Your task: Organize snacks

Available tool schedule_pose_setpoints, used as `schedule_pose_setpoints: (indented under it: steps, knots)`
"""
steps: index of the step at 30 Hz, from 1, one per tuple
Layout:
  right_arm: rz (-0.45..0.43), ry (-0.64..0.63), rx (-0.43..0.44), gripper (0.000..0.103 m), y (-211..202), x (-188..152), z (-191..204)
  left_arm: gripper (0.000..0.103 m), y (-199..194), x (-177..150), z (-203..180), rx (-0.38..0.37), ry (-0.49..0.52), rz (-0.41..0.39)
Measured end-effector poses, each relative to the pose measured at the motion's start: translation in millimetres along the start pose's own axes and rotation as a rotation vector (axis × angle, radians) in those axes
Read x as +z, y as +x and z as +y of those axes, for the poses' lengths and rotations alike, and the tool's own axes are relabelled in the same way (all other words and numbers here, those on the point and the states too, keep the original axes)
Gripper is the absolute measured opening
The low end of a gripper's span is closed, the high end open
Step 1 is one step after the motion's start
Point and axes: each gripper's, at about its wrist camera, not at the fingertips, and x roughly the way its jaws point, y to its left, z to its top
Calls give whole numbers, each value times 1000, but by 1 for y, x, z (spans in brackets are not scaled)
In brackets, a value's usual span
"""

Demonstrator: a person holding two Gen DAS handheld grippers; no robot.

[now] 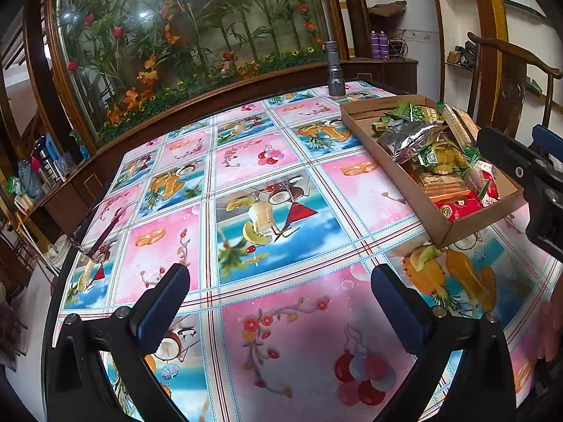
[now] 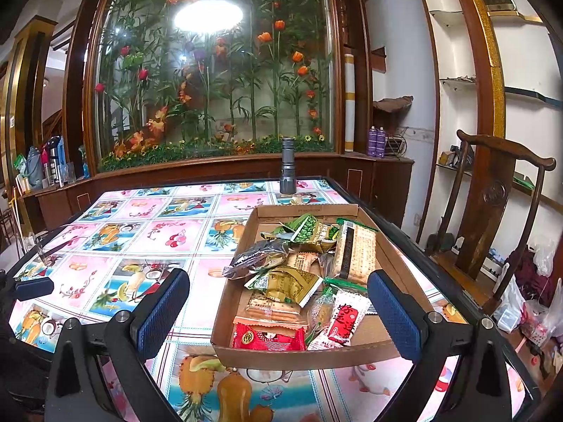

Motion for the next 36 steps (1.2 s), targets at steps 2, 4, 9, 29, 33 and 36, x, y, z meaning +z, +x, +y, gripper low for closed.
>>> schedule_pose_setpoints:
  steps: [2,4,9,29,33,36]
  knots:
    - [0,0,0,102,0,0,0,102,0,0,0,1,2,2]
    - [0,0,0,102,0,0,0,102,-1,0,0,-1,3,4]
    - [1,-1,0,102,0,0,0,102,-1,0,0,-4,4,3]
    - [2,-1,-1,102,0,0,0,102,-2,1,-1,0,5,3]
    - [3,-2,-1,102,-1,0,0,102,-2,1,0,2,5,3]
    - [3,-2,-1,102,0,0,0,102,-2,1,1,4,5,2]
